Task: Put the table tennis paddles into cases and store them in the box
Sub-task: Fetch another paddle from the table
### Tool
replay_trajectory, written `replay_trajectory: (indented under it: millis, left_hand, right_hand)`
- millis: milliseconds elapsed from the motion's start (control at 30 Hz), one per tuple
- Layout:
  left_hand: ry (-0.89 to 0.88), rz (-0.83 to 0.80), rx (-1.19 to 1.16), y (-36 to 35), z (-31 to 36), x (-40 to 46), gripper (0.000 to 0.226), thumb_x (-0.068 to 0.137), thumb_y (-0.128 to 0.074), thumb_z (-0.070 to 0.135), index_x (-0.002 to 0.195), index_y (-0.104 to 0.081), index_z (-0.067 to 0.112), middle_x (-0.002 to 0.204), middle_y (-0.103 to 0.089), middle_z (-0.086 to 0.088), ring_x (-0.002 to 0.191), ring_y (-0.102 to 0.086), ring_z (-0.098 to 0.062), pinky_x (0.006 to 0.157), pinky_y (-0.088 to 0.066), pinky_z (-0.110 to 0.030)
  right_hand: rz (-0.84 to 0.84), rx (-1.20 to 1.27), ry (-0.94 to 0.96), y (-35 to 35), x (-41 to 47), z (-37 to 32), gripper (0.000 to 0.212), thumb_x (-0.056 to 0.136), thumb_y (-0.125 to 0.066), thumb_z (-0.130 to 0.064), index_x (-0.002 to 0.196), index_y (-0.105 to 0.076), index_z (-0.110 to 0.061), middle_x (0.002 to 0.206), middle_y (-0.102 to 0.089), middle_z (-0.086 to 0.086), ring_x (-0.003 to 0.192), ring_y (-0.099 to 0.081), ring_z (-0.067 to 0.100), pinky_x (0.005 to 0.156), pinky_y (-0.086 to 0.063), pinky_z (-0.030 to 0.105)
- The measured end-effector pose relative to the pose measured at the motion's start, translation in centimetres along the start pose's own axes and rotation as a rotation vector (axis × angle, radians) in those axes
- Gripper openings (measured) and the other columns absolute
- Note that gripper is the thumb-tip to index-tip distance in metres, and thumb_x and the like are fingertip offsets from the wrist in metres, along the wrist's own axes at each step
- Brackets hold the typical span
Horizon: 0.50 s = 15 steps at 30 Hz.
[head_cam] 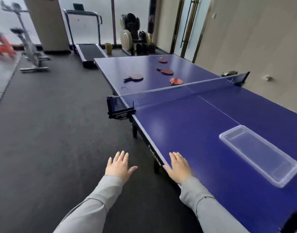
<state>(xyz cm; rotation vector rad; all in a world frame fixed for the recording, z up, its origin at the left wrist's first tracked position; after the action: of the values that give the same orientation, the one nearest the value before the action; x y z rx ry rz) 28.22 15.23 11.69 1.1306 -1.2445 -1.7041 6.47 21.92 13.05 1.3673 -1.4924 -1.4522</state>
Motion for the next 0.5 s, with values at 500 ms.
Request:
replay_trajectory:
  millis: [500]
  left_hand:
    - [0.353,-0.115,-0.078,-2.6,-19.3,5.0,0.078,0.093,-0.030,0.063,0.152,-0.010,0.016,0.161,-0.005,-0.001,0.148,-0.002,-0.017,0.119,-0.010,-0.041]
  right_hand:
    - [-0.207,-0.080,0.306,-7.2,14.2,-17.7,0.064,0.098,-0.042,-0.043,0.149,-0.021,-0.009,0.156,-0.023,0.006,0.147,-0.013,0.022,0.118,-0.016,0.039]
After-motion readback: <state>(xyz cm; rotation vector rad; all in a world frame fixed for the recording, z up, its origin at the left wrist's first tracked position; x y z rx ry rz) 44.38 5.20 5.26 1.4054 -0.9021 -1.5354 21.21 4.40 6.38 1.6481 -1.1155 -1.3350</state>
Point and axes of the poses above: each hand's wrist, its own x-axis towards the middle knuckle, its own y-axis out of the back of the hand, z = x × y, the point moved 8 cm from there along x, towards the middle knuckle
